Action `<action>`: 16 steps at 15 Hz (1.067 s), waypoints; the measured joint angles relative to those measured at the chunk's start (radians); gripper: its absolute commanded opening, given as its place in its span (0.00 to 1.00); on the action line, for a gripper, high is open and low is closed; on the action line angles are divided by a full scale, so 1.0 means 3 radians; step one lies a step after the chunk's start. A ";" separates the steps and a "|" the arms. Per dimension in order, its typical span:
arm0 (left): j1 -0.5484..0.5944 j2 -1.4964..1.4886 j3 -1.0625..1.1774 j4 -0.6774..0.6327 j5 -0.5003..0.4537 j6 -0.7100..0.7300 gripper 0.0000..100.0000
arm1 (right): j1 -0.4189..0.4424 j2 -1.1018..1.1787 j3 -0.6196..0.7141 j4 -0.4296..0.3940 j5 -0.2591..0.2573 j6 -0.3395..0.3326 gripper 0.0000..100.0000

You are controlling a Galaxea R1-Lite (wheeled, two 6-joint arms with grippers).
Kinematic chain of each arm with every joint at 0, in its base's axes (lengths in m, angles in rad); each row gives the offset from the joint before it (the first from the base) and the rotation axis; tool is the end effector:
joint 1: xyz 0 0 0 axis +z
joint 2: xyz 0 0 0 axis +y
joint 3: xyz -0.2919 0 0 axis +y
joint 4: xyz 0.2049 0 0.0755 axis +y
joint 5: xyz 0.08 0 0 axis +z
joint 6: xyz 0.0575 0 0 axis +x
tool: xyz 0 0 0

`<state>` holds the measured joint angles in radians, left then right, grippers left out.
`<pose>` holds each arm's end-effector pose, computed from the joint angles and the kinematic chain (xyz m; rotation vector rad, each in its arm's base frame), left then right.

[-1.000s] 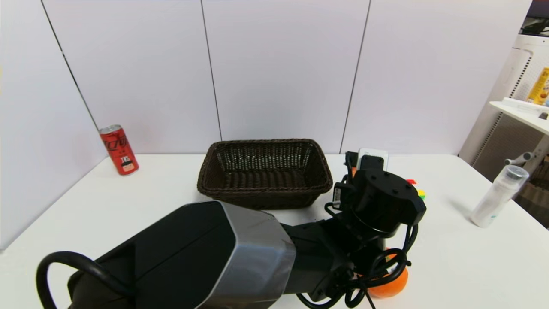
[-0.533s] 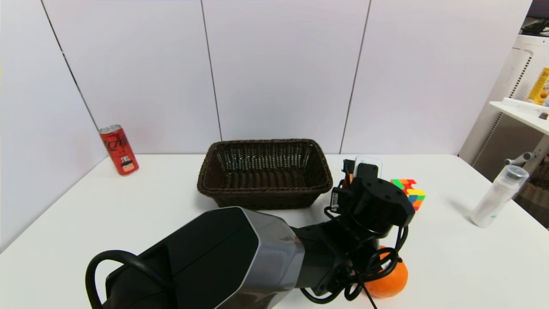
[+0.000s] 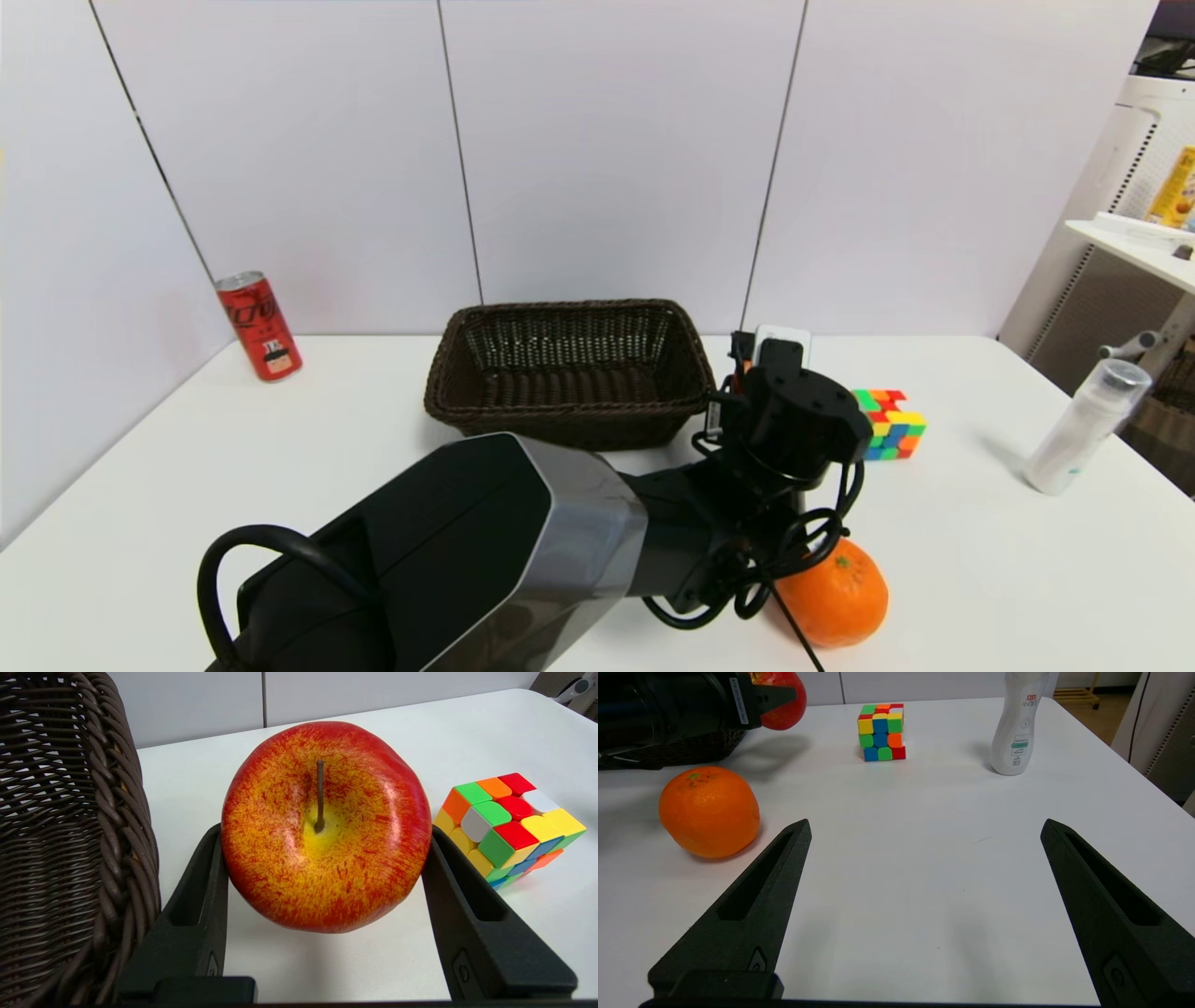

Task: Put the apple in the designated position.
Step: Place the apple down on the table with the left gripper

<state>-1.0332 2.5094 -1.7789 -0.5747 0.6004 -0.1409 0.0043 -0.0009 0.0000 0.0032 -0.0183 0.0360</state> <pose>0.3169 -0.4681 0.0722 -0.0241 0.1376 -0.4231 0.0504 -0.0008 0.0751 0.0360 0.0020 -0.0140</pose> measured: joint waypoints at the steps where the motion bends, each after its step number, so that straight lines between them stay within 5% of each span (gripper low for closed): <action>1: 0.0001 0.0001 -0.0008 -0.0001 0.0000 0.0000 0.00 | 0.0000 0.0000 0.0000 0.0000 0.0000 0.0001 1.00; 3: 0.0000 0.0009 -0.0042 0.0003 -0.0004 -0.0001 0.00 | 0.0000 0.0000 0.0000 0.0000 0.0000 0.0003 1.00; 4: 0.0000 0.0011 -0.0050 0.0001 -0.0004 0.0001 1.00 | 0.0000 0.0000 0.0000 -0.0001 0.0000 0.0001 1.00; 16: -0.0021 -0.0013 -0.0136 0.0013 -0.0002 0.0103 1.00 | 0.0000 0.0000 0.0000 0.0002 0.0000 0.0003 1.00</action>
<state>-1.0396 2.5055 -1.8198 -0.5709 0.5998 -0.1100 0.0043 -0.0009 0.0000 0.0038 -0.0183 0.0368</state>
